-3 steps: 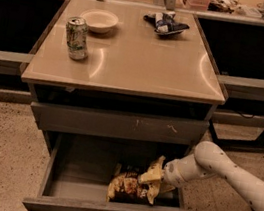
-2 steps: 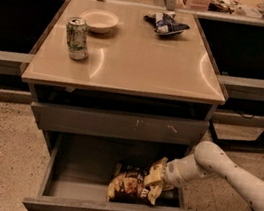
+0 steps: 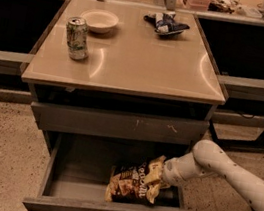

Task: Pick brown chip bag from middle drawer and place on counter

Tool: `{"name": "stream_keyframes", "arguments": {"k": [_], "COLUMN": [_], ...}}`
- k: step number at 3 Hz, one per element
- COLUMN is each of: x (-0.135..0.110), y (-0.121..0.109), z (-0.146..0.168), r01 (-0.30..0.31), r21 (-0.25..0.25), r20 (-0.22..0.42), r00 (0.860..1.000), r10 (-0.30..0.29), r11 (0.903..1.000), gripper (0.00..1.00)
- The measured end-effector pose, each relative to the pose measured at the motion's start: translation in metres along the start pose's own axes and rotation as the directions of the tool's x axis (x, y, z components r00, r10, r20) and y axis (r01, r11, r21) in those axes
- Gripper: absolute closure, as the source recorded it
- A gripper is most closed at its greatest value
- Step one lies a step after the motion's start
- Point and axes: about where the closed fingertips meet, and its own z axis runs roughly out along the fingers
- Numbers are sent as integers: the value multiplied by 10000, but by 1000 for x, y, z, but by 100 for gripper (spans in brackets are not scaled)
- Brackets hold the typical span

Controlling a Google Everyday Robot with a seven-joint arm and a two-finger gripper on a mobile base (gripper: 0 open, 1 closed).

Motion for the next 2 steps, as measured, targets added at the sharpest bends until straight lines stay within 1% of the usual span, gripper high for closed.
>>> {"name": "stream_keyframes", "arguments": {"k": [1,2], "x": [1,1], "y": [-19,-47], "z": [-8,-25], "r01": [-371,-782], "r21": [-131,-555], "r20": [-276,-681], "r00": [9989,9949], "r10": [367,744], "r11": [9992,9954], "gripper": [100,100]}}
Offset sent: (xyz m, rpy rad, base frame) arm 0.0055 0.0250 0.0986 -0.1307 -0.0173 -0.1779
